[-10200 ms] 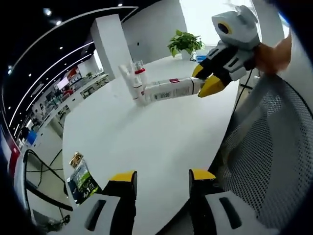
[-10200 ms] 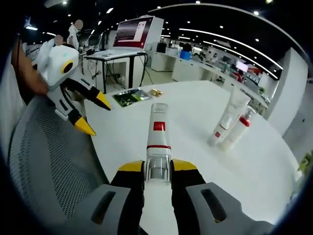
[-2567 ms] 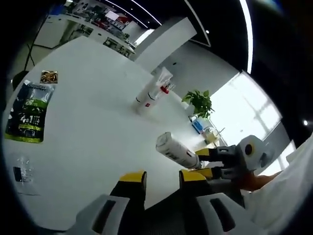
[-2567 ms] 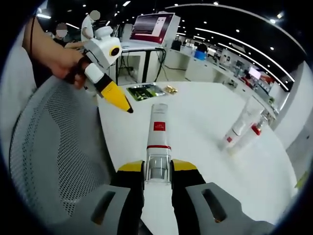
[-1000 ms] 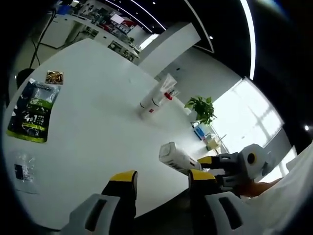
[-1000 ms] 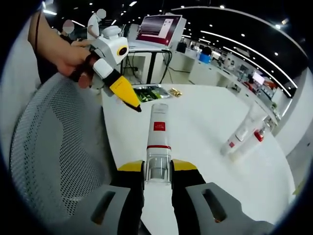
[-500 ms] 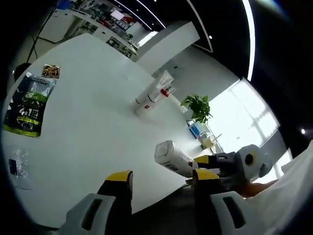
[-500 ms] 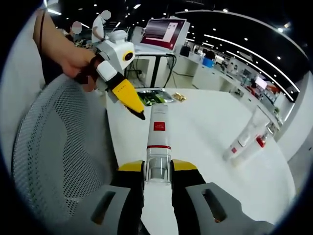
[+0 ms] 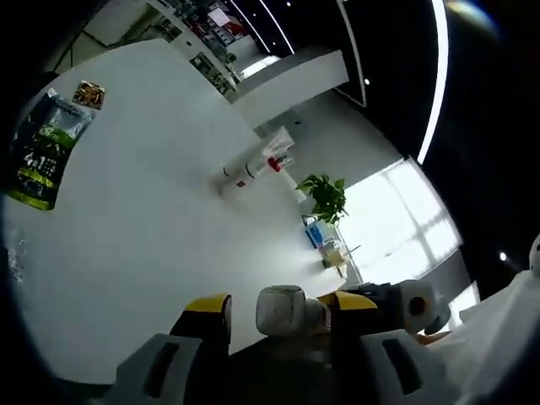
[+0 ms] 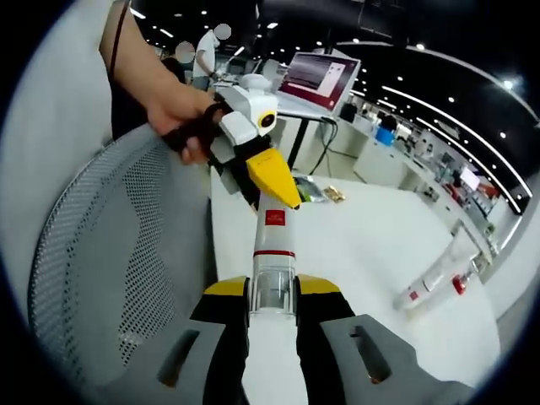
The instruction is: Arrange the skincare products in the storage area until every visible bottle or jar stands upright without overlapping.
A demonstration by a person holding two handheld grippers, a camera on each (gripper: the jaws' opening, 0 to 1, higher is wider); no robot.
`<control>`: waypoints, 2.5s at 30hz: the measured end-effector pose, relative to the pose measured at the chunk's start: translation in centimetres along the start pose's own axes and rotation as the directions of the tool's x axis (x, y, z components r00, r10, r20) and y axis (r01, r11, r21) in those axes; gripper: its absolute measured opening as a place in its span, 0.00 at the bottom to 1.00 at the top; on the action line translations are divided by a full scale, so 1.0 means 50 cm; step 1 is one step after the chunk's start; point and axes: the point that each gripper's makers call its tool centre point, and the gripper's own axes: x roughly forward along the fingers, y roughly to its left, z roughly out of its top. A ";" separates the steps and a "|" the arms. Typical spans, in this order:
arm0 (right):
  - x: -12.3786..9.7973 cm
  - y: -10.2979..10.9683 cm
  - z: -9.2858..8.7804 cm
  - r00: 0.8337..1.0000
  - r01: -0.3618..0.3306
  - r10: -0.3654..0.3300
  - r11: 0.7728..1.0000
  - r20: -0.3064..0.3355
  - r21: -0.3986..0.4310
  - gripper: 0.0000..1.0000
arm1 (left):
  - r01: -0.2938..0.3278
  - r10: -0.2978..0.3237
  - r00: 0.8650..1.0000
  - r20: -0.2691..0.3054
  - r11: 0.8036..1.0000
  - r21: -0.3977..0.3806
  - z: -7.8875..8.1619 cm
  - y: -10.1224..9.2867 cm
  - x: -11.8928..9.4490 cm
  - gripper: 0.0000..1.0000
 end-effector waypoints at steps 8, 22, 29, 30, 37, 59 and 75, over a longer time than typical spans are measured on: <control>0.005 0.013 -0.001 1.000 -0.026 0.026 0.999 -0.008 -0.025 0.17 | 0.014 -0.013 0.997 -0.072 1.000 0.007 -0.028 -0.006 0.003 0.36; 0.009 0.006 -0.010 0.999 -0.008 0.007 0.999 -0.031 -0.041 0.18 | 0.085 -0.090 0.994 -0.066 0.993 -0.082 -0.021 -0.029 -0.010 0.24; 0.010 0.000 -0.024 0.997 0.006 -0.011 0.998 -0.072 -0.066 0.18 | 0.096 -0.102 0.989 -0.105 0.993 -0.068 -0.035 -0.036 -0.007 0.23; 0.010 0.000 -0.027 0.997 0.005 -0.010 0.998 -0.082 -0.059 0.18 | 0.095 -0.101 0.988 -0.116 0.994 -0.057 -0.040 -0.037 -0.006 0.23; 0.012 0.000 -0.038 0.994 0.006 -0.013 0.998 -0.111 -0.066 0.18 | 0.088 -0.090 0.985 -0.145 0.996 -0.020 -0.050 -0.033 -0.005 0.23; 0.005 -0.028 -0.038 0.992 0.070 -0.076 0.996 -0.102 -0.061 0.20 | 0.096 -0.098 0.984 -0.146 0.995 -0.026 -0.048 -0.034 -0.006 0.22; 0.000 -0.048 -0.040 0.992 0.100 -0.094 0.992 -0.084 0.073 0.23 | 0.101 -0.108 0.991 -0.076 0.991 -0.088 -0.020 -0.033 -0.016 0.22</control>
